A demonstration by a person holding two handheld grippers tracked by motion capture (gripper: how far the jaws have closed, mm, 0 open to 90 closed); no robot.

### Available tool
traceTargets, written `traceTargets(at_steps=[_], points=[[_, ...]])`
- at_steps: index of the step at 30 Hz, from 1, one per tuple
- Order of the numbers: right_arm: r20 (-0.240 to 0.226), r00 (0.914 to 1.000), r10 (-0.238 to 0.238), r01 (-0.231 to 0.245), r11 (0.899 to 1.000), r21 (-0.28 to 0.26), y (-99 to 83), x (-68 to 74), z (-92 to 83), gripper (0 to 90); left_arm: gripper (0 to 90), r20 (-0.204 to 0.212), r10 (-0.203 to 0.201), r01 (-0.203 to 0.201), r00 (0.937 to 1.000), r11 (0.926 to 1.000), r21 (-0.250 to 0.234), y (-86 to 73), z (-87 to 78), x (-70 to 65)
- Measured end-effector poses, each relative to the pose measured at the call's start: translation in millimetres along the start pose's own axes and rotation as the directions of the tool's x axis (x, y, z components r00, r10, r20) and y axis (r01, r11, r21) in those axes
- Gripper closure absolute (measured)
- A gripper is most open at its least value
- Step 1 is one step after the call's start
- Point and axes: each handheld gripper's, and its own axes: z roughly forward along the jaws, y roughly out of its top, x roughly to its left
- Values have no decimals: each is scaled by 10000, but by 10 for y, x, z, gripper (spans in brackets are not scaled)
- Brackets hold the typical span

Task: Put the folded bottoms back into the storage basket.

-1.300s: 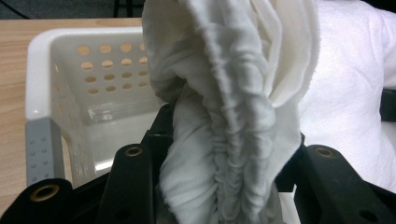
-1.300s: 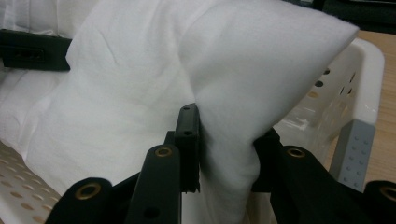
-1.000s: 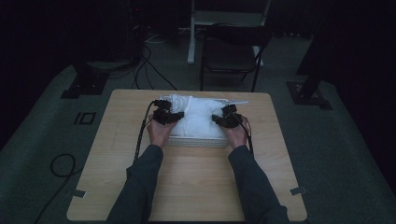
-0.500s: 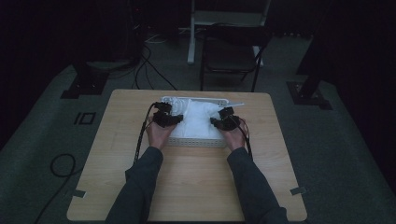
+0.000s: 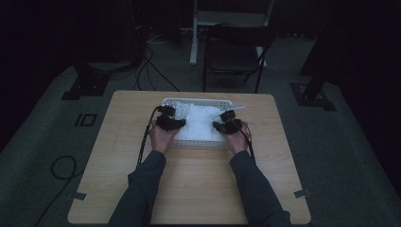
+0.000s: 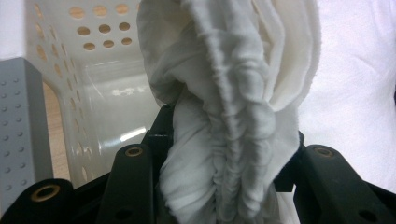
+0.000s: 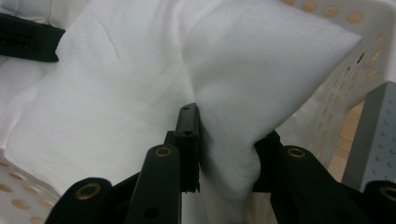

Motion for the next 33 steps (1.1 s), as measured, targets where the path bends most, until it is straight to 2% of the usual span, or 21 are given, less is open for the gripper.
traceTargets(at_steps=[7, 17, 20, 23, 27, 30, 33], points=[[128, 9999, -6, 4, 9999, 141, -12, 6, -3, 712, 549, -59, 39, -38, 10000, 9999, 157, -21, 24, -24], [425, 9989, -196, 176, 9987, 471, -25, 32, -6, 705, 527, -315, 347, -332, 9989, 9984, 460, -31, 32, -69], [716, 9965, -442, 398, 9973, 625, -24, 52, 4, 667, 480, -341, 188, -169, 9992, 9983, 558, -29, 36, -54], [1061, 9926, -594, 518, 9960, 733, -16, 57, 10, 584, 432, -266, -20, 36, 9996, 9982, 599, -27, 23, -16], [1232, 9908, -561, 475, 9963, 715, -16, 24, -21, 517, 398, -38, -371, 372, 9993, 9991, 224, -52, -32, 48], [1449, 9884, -460, 403, 9983, 421, -4, -11, -106, 473, 389, -35, -545, 544, 9985, 9984, -142, -74, -88, 115], [1455, 9887, -366, 372, 9993, -15, 23, -49, -217, 464, 416, -152, -618, 609, 9980, 9968, -518, -75, -153, 154]])
